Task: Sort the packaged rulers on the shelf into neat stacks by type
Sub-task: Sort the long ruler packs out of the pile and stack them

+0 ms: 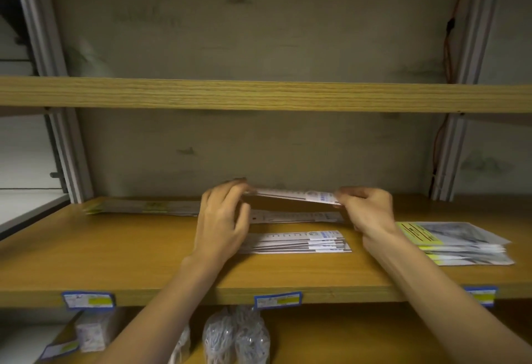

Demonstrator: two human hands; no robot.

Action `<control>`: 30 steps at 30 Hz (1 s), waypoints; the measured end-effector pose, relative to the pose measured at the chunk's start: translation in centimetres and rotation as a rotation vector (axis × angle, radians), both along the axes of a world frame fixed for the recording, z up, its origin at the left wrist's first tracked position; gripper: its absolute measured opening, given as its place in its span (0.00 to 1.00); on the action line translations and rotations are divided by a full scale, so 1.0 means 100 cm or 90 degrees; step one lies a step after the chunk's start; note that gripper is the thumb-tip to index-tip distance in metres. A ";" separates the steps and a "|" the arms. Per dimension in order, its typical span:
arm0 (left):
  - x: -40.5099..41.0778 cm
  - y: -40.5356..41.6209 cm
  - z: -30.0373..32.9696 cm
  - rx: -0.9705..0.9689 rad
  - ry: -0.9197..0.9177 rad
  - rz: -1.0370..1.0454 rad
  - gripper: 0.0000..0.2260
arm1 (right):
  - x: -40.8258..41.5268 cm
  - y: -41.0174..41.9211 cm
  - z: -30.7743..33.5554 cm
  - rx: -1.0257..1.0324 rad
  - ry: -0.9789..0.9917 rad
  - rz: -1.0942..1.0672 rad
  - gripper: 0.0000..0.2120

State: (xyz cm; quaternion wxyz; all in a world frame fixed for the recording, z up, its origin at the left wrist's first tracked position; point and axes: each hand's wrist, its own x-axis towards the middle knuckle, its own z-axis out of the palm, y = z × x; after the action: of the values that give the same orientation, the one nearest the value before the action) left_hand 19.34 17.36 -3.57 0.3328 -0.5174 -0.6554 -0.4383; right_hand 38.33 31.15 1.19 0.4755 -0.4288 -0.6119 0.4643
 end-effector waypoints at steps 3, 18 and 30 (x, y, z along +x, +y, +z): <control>-0.003 -0.001 -0.001 0.025 -0.051 0.058 0.15 | 0.016 0.002 -0.003 0.018 -0.058 -0.004 0.04; -0.005 0.003 -0.003 -0.008 -0.058 0.101 0.10 | 0.019 -0.002 -0.027 0.227 -0.362 0.016 0.03; -0.004 0.005 0.013 -0.055 -0.042 0.037 0.07 | 0.019 0.010 -0.015 0.328 -0.438 -0.021 0.05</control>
State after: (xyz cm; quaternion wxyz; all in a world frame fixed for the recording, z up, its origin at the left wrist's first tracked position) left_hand 18.90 17.89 -2.29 0.3010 -0.4975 -0.6989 -0.4165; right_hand 40.27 32.20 -0.33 0.3427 -0.4356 -0.8238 0.1188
